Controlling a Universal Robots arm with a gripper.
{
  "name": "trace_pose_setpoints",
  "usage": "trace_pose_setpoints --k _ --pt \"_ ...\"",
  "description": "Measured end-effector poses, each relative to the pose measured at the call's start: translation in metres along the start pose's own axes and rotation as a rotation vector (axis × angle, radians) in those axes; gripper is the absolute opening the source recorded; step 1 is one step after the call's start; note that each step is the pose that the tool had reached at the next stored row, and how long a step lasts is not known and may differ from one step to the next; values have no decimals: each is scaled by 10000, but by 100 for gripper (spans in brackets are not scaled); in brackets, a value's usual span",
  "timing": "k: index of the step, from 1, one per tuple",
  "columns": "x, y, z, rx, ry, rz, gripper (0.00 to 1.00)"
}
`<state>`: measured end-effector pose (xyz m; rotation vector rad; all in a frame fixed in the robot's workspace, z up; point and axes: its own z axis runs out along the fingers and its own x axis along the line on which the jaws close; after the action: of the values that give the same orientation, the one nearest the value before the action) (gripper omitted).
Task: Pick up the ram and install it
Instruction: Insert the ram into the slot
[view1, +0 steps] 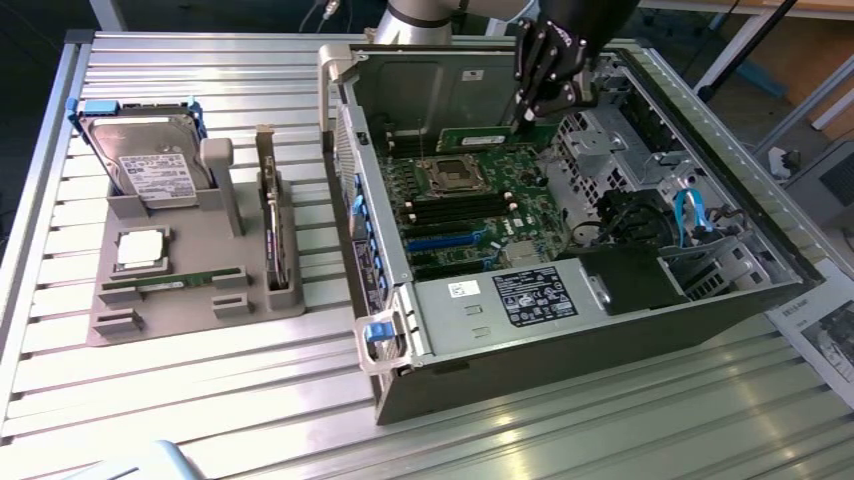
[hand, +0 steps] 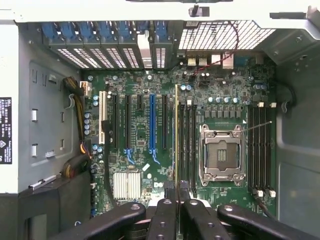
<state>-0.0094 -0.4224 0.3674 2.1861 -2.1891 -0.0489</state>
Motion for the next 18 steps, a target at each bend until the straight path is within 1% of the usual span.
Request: trace_pose_setpoints --k 4,5,18 --pt "-1 -6 102 1 -1 0 12" --pt "-2 -8 145 1 -1 0 12" --pt "-22 -25 444 1 -2 0 12"
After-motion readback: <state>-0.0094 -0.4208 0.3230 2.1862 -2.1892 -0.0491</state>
